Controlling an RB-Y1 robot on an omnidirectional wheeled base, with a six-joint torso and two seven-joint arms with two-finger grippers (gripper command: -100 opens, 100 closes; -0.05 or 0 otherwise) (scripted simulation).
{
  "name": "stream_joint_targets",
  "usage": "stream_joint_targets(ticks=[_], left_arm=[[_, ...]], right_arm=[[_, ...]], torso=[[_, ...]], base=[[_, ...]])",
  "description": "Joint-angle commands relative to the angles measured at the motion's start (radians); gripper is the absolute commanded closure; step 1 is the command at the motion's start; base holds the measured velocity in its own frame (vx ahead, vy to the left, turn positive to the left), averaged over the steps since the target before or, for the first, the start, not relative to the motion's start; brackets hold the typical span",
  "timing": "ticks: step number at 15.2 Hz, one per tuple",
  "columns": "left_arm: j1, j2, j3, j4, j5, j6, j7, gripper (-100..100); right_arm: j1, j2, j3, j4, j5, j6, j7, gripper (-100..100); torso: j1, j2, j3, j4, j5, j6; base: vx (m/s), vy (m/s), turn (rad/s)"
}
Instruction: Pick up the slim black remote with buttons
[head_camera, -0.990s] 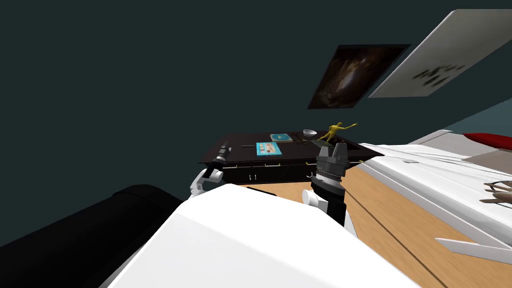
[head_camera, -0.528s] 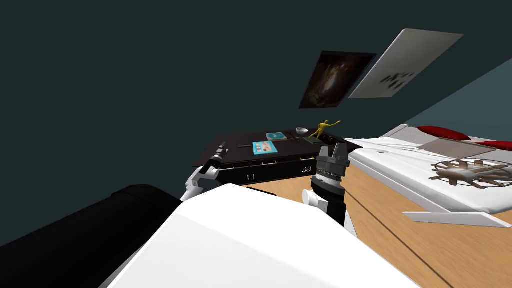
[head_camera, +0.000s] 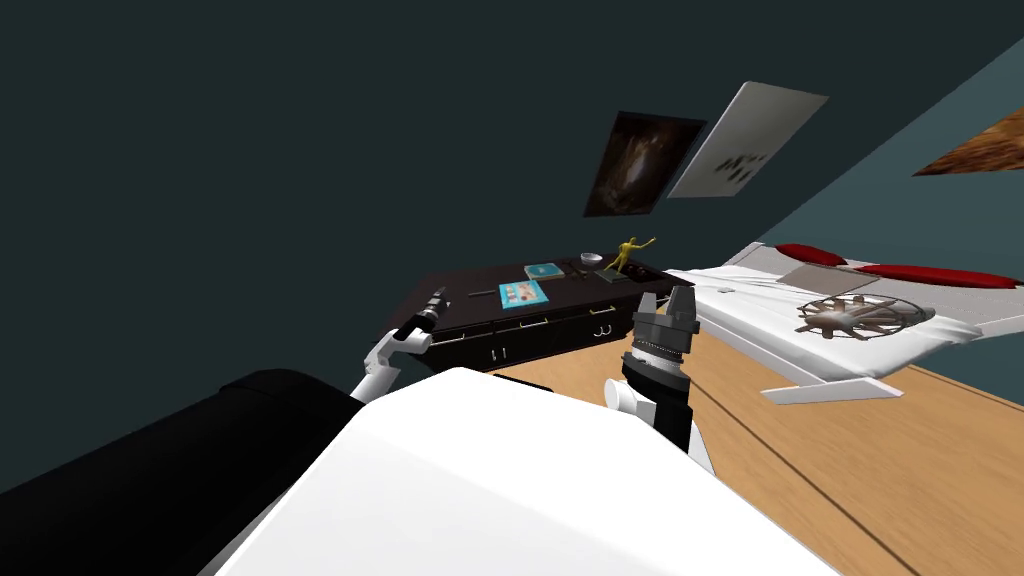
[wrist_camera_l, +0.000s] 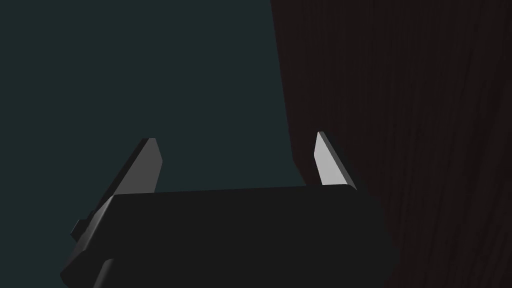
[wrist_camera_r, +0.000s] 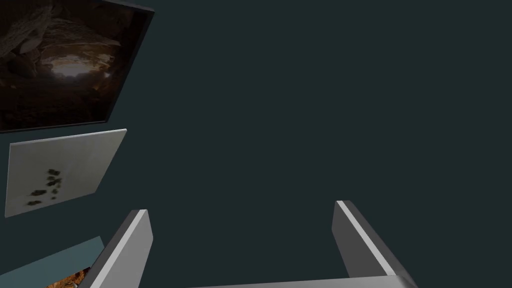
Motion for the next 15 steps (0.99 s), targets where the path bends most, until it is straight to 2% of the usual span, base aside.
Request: stream_joint_targets(ticks=[1,3,4,7,8,10,11,13,14,15], left_arm=[[-0.015,0.038,0.027,0.034,0.036,0.05,0.013,-100],[-0.015,0.038,0.027,0.034,0.036,0.081,0.013,-100],[-0.029,0.072,0.052,0.071,0.071,0.108,0.026,-100],[-0.029,0.072,0.052,0.071,0.071,0.147,0.026,-100],[-0.044,0.106,0.077,0.109,0.106,0.175,0.038,-100],[-0.044,0.106,0.077,0.109,0.106,0.214,0.038,-100],[-0.059,0.139,0.102,0.148,0.141,0.238,0.051,-100],[-0.059,0.139,0.102,0.148,0.141,0.28,0.051,-100],[-0.059,0.139,0.102,0.148,0.141,0.282,0.051,-100],[-0.073,0.171,0.127,0.187,0.177,0.317,0.064,-100]], right_arm=[[0.0,0.0,0.0,0.0,0.0,0.0,0.0,0],[0.0,0.0,0.0,0.0,0.0,0.0,0.0,0],[0.0,0.0,0.0,0.0,0.0,0.0,0.0,0],[0.0,0.0,0.0,0.0,0.0,0.0,0.0,0],[0.0,0.0,0.0,0.0,0.0,0.0,0.0,0],[0.0,0.0,0.0,0.0,0.0,0.0,0.0,0],[0.0,0.0,0.0,0.0,0.0,0.0,0.0,0],[0.0,0.0,0.0,0.0,0.0,0.0,0.0,0],[0.0,0.0,0.0,0.0,0.0,0.0,0.0,0],[0.0,0.0,0.0,0.0,0.0,0.0,0.0,0]], torso=[[0.0,0.0,0.0,0.0,0.0,0.0],[0.0,0.0,0.0,0.0,0.0,0.001],[0.0,0.0,0.0,0.0,0.0,0.0],[0.0,0.0,0.0,0.0,0.0,0.0],[0.0,0.0,0.0,0.0,0.0,0.0],[0.0,0.0,0.0,0.0,0.0,0.001],[0.0,0.0,0.0,0.0,0.0,0.001],[0.0,0.0,0.0,0.0,0.0,0.001],[0.0,0.0,0.0,0.0,0.0,0.0],[0.0,0.0,0.0,0.0,0.0,0.0]], base=[[-0.018,0.002,-0.199],[-0.024,0.009,-0.207],[-0.027,0.009,-0.236],[-0.022,0.012,-0.112],[-0.017,0.005,-0.188],[-0.021,0.009,-0.214],[-0.024,0.008,-0.244],[-0.025,0.013,-0.183],[-0.013,0.008,0.015],[-0.02,0.0,-0.229]])
